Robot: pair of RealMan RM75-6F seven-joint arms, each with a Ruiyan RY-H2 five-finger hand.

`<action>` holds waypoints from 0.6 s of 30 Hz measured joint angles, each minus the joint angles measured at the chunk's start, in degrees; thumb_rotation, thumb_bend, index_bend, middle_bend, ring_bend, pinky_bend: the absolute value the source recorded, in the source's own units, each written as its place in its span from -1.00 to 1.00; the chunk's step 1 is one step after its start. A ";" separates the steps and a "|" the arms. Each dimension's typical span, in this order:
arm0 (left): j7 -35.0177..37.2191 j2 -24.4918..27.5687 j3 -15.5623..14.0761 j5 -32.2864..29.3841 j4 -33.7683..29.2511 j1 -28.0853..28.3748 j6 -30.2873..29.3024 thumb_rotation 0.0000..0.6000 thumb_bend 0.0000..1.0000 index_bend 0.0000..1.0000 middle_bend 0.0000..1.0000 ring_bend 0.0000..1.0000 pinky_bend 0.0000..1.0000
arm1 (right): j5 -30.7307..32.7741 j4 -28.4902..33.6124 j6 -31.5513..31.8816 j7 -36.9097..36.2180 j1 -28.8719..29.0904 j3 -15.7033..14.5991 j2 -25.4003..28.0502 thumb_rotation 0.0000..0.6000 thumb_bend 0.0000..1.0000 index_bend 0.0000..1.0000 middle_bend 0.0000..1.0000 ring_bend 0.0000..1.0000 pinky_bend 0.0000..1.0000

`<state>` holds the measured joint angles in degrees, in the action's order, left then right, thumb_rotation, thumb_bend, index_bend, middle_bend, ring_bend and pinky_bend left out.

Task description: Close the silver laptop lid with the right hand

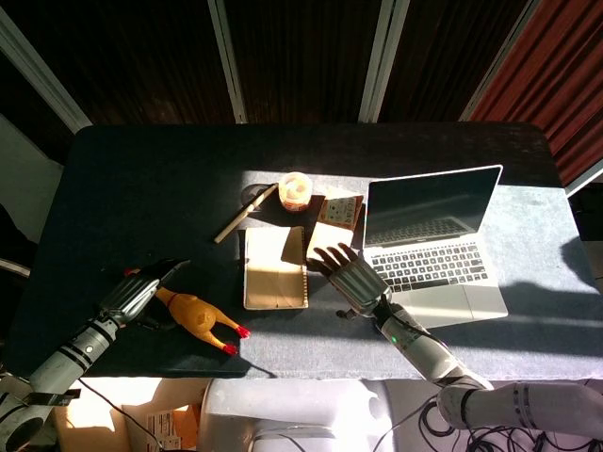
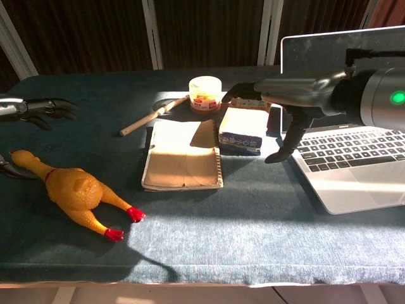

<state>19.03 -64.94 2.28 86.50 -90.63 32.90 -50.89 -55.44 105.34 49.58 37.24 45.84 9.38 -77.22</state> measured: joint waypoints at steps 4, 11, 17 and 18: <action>-1.21 0.24 -0.19 -0.16 -0.14 -0.05 -0.47 1.00 -0.91 -1.00 -0.81 -0.91 -0.67 | 0.71 -0.38 0.36 -0.51 0.52 -0.79 0.50 1.00 -0.80 -1.00 -1.00 -1.00 -1.00; -4.60 2.87 -0.61 -0.89 -1.72 -1.68 -3.62 1.00 -0.91 -1.00 -0.81 -0.91 -0.67 | -0.34 -1.81 1.22 -3.67 0.28 -1.21 2.28 1.00 -0.80 -1.00 -1.00 -1.00 -1.00; -9.94 6.59 -1.83 -0.71 -3.54 -6.14 -10.63 1.00 -0.91 -1.00 -0.81 -0.91 -0.67 | -2.63 -2.71 5.60 -7.10 -0.95 1.05 6.52 1.00 -0.80 -1.00 -1.00 -1.00 -1.00; -10.91 7.29 -2.29 -0.57 -3.88 -7.50 -12.43 1.00 -0.91 -1.00 -0.81 -0.91 -0.67 | -2.96 -3.07 6.58 -7.36 -1.09 1.64 7.21 1.00 -0.80 -1.00 -1.00 -1.00 -1.00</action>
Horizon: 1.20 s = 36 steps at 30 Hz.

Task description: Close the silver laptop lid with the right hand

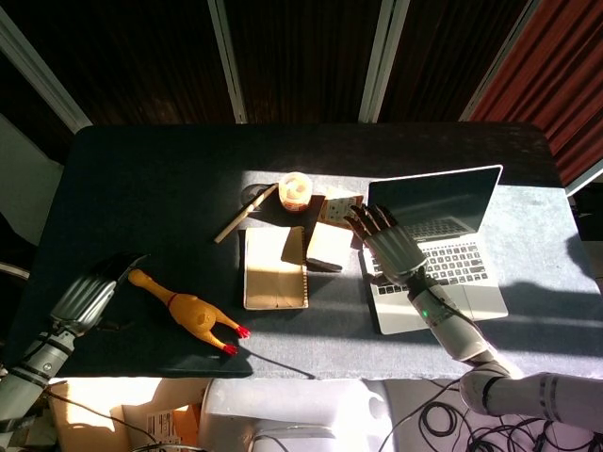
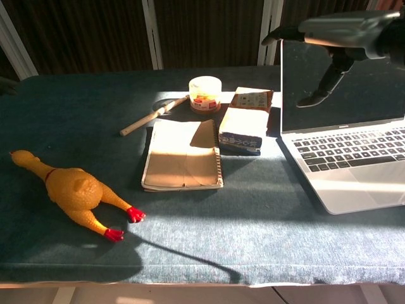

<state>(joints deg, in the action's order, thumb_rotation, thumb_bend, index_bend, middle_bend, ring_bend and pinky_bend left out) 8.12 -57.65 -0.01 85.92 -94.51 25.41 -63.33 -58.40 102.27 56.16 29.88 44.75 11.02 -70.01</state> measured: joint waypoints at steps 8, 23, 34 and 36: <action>-1.06 1.94 -3.57 2.74 0.17 -8.48 -10.17 1.00 -0.91 -1.00 -0.81 -0.91 -0.67 | 5.69 -6.07 1.48 -1.44 0.50 5.05 4.36 1.00 -0.80 -1.00 -1.00 -1.00 -0.94; 1.91 -2.35 -3.90 -1.49 6.98 -12.76 -9.65 1.00 -0.91 -1.00 -0.81 -0.91 -0.67 | 22.50 -29.19 -14.94 -1.76 7.65 4.16 -0.19 1.00 -0.80 -1.00 -0.93 -1.00 -0.95; 0.11 -2.38 -3.25 -1.92 6.37 -13.27 -9.31 1.00 -0.91 -1.00 -0.81 -0.91 -0.67 | 23.65 -31.23 -16.94 -1.68 10.76 1.54 -2.31 1.00 -0.80 -0.39 -0.33 -0.58 -0.42; 0.31 -2.43 -3.20 -1.87 6.53 -13.29 -9.12 1.00 -0.91 -1.00 -0.81 -0.91 -0.67 | 23.55 -30.47 -16.71 -2.03 10.50 1.34 -1.44 1.00 -0.80 -0.33 -0.28 -0.51 -0.33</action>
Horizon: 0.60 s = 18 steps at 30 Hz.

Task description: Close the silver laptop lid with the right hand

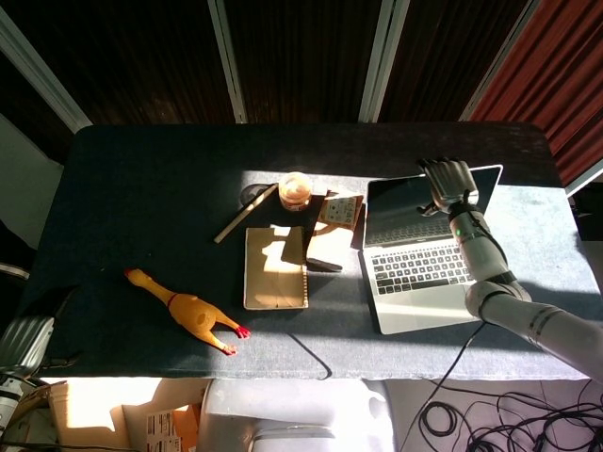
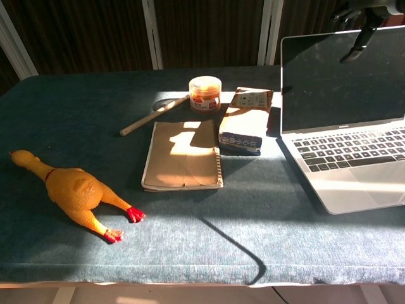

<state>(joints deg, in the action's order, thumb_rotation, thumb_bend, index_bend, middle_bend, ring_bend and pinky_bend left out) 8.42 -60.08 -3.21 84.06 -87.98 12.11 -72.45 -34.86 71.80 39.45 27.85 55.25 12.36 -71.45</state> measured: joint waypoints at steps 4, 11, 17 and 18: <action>0.05 -0.16 0.01 0.12 0.29 -0.09 0.35 1.00 -0.91 -1.00 -0.81 -0.91 -0.67 | -0.61 2.41 0.16 -1.30 -0.98 -0.51 2.63 1.00 -0.80 -0.22 -0.21 -0.42 -0.25; -0.55 -0.25 0.10 0.47 0.09 -0.15 0.55 1.00 -0.91 -1.00 -0.81 -0.91 -0.67 | -6.12 8.62 0.31 -5.56 -3.85 -0.98 8.00 1.00 -0.80 -0.22 -0.20 -0.41 -0.24; -1.23 -0.44 0.11 0.62 -0.17 -0.07 1.10 1.00 -0.91 -1.00 -0.81 -0.91 -0.67 | -15.21 14.86 2.55 -9.31 -8.00 -2.21 12.89 1.00 -0.80 -0.25 -0.20 -0.41 -0.24; -1.37 -0.46 0.10 0.59 -0.20 -0.07 1.22 1.00 -0.91 -1.00 -0.81 -0.91 -0.67 | -16.70 15.70 3.13 -9.81 -8.70 -2.47 13.48 1.00 -0.80 -0.28 -0.20 -0.41 -0.24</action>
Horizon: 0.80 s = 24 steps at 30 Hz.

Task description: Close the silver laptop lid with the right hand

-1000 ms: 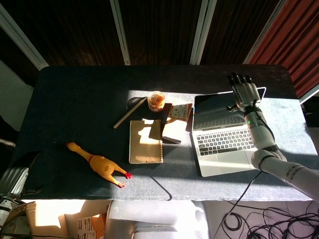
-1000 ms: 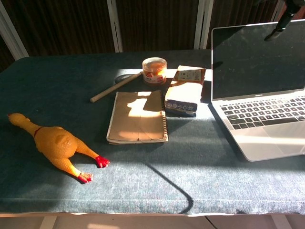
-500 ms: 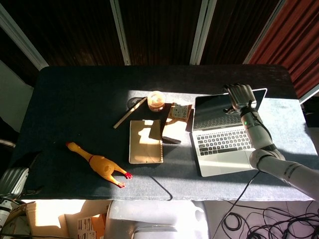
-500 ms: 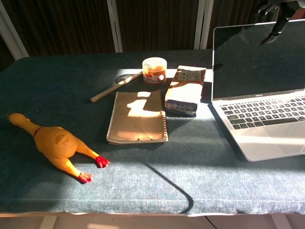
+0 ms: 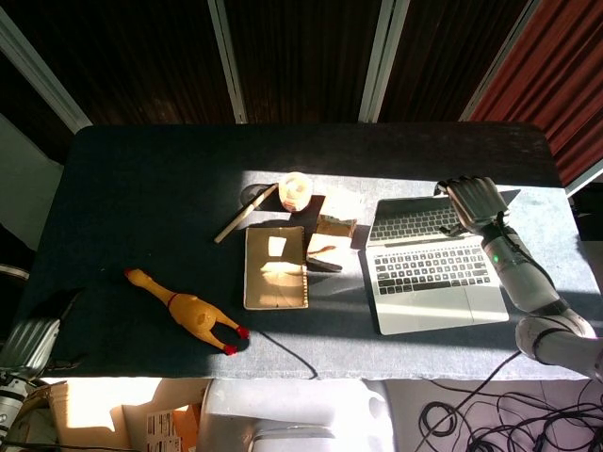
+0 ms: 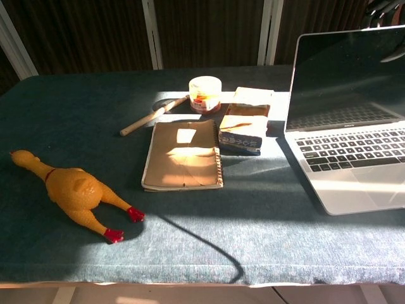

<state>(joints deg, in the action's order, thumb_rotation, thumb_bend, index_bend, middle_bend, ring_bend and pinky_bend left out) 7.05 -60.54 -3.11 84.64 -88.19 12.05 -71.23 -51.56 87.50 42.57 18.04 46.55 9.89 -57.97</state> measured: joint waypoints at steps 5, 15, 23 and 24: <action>-1.17 0.01 -0.12 -0.20 -0.54 0.11 0.81 1.00 -0.91 -1.00 -0.81 -0.91 -0.67 | -9.20 3.65 4.02 -2.64 -4.13 -2.04 2.51 1.00 -0.80 -0.40 -0.20 -0.41 -0.24; -1.63 -0.08 -0.36 0.32 -0.75 -0.52 0.14 1.00 -0.91 -1.00 -0.81 -0.91 -0.67 | -24.07 8.64 12.89 -4.49 -12.16 -7.99 5.31 1.00 -0.80 -0.60 -0.22 -0.45 -0.27; -1.51 -0.19 -0.72 1.03 -0.37 -1.08 -0.47 1.00 -0.91 -1.00 -0.81 -0.91 -0.67 | -31.39 9.55 15.40 -5.48 -16.84 -13.07 5.60 1.00 -0.80 -0.94 -0.64 -0.75 -0.44; -1.47 -0.22 -0.81 1.23 -0.28 -1.21 -0.66 1.00 -0.91 -1.00 -0.81 -0.91 -0.67 | -32.56 9.16 15.76 -5.79 -17.55 -13.94 5.25 1.00 -0.80 -0.95 -0.66 -0.76 -0.45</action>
<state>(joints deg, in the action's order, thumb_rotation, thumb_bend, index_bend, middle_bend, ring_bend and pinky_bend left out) 5.58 -60.76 -3.92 85.88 -88.47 10.84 -71.89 -84.12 96.66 58.33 12.25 29.00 -4.05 -52.72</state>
